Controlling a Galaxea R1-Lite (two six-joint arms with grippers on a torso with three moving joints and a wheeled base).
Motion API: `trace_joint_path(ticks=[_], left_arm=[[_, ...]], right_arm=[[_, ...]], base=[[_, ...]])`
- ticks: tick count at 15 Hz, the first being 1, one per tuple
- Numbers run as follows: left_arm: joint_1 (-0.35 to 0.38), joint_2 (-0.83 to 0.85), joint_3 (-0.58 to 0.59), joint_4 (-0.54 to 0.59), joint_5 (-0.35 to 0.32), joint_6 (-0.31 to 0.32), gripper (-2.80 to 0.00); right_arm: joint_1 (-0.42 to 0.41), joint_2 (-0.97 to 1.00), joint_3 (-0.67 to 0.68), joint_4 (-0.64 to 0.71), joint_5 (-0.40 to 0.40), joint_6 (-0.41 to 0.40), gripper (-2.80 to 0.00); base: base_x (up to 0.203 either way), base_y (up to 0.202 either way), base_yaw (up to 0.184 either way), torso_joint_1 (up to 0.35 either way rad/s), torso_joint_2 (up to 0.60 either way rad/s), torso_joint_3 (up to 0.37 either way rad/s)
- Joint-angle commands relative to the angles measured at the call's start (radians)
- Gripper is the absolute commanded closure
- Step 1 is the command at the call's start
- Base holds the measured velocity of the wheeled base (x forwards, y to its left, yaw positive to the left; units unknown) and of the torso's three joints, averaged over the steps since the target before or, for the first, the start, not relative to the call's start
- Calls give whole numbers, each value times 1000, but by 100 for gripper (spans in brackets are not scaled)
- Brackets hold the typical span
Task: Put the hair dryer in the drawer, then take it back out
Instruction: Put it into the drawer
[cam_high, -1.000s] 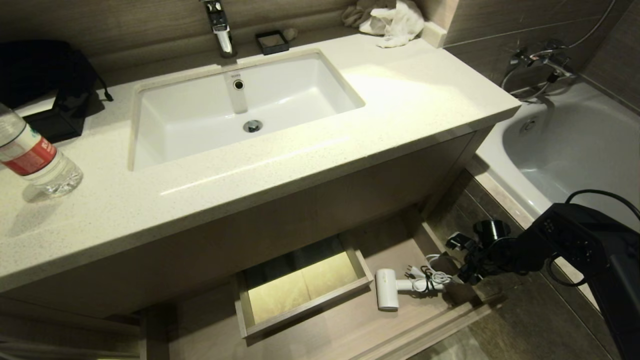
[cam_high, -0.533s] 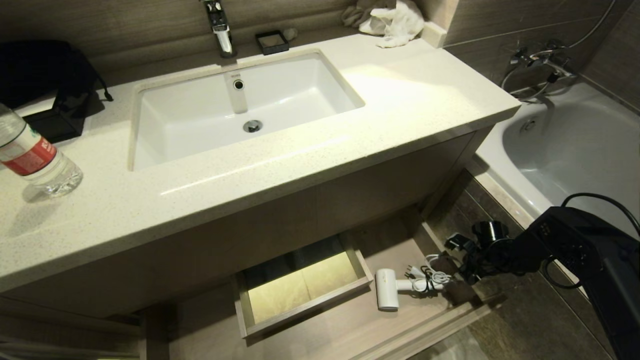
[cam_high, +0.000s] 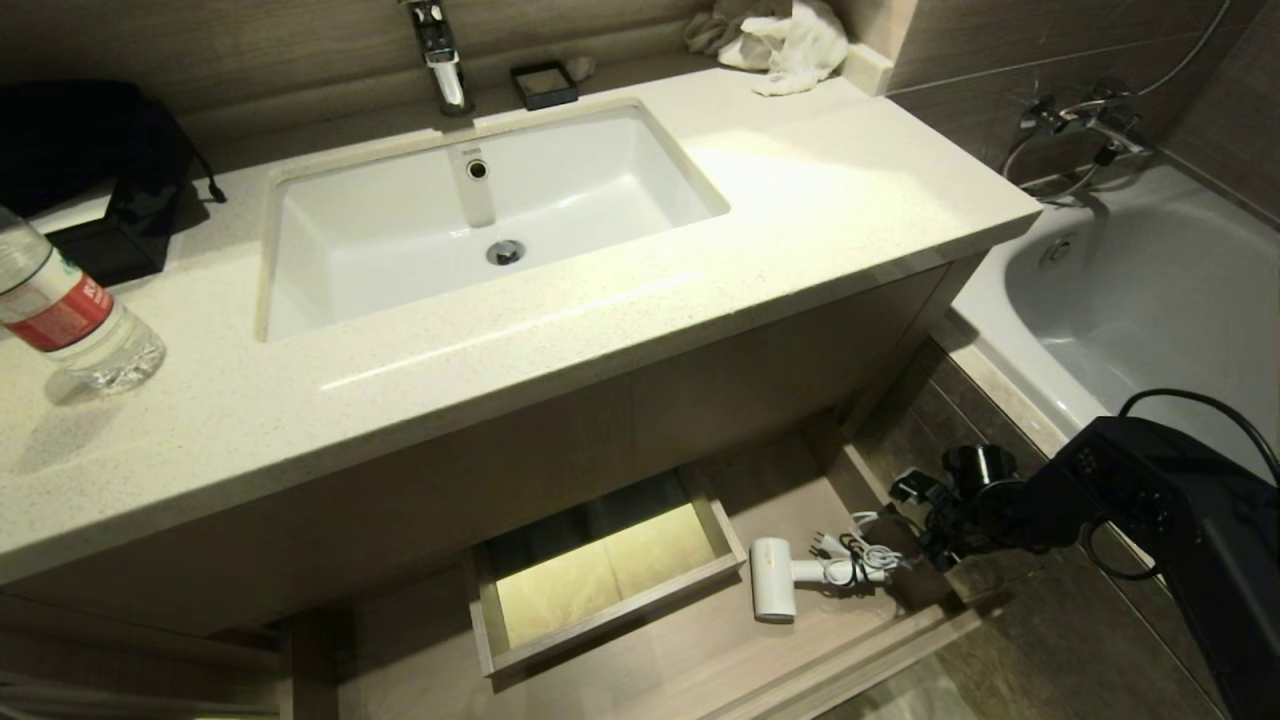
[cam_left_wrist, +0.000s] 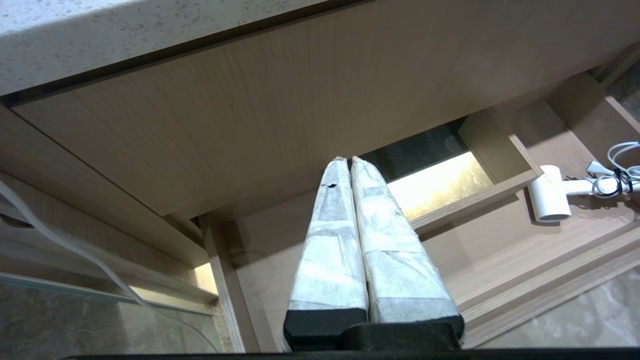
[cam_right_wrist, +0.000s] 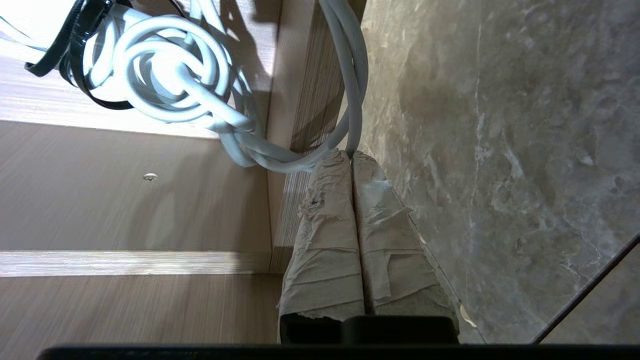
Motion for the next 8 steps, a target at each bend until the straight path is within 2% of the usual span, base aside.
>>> trace_joint_path(ticks=[1, 8], left_arm=[[0, 0, 0, 0, 1, 0, 0], [0, 0, 0, 0, 1, 0, 0]], right_arm=[[0, -5, 1, 2, 0, -4, 0], [46, -33, 25, 4, 5, 15, 0]], base=[[0, 0, 0, 0, 0, 0], [0, 0, 0, 0, 0, 0]])
